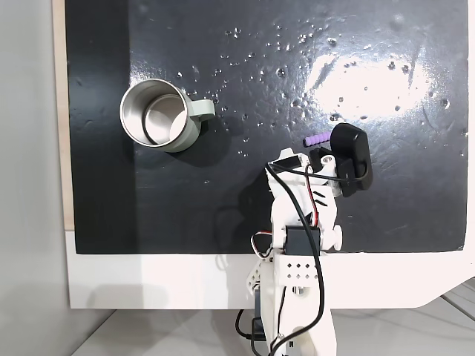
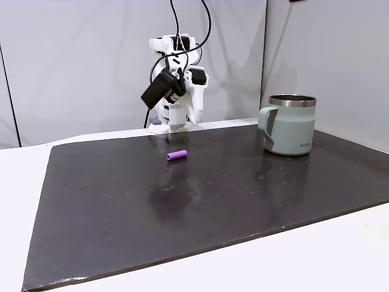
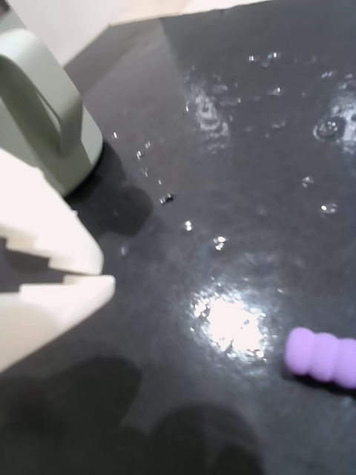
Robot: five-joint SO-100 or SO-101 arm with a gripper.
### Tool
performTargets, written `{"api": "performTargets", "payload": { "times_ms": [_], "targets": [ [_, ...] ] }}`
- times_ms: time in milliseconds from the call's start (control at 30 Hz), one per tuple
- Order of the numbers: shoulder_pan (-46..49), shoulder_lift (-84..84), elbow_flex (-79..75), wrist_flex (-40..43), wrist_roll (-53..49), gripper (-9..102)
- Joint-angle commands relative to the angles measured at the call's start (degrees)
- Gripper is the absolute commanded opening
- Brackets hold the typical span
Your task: Grasp a pengrip and put it in the cup.
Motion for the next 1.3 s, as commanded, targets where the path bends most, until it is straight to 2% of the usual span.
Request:
{"api": "performTargets", "payload": {
  "times_ms": [0, 233, 433, 533, 1067, 1267],
  "targets": [
    [2.55, -6.33, -5.62, -3.43, -1.41, 3],
    [3.96, -22.50, -13.27, -4.31, -0.70, 4],
    [5.36, -29.36, -16.35, -4.92, -0.53, 17],
    [6.06, -32.78, -17.84, -4.92, -0.97, 21],
    [12.74, -41.04, -25.58, 0.26, -7.21, 22],
    [14.06, -49.22, -30.67, 2.99, -9.93, 22]
  ]
}}
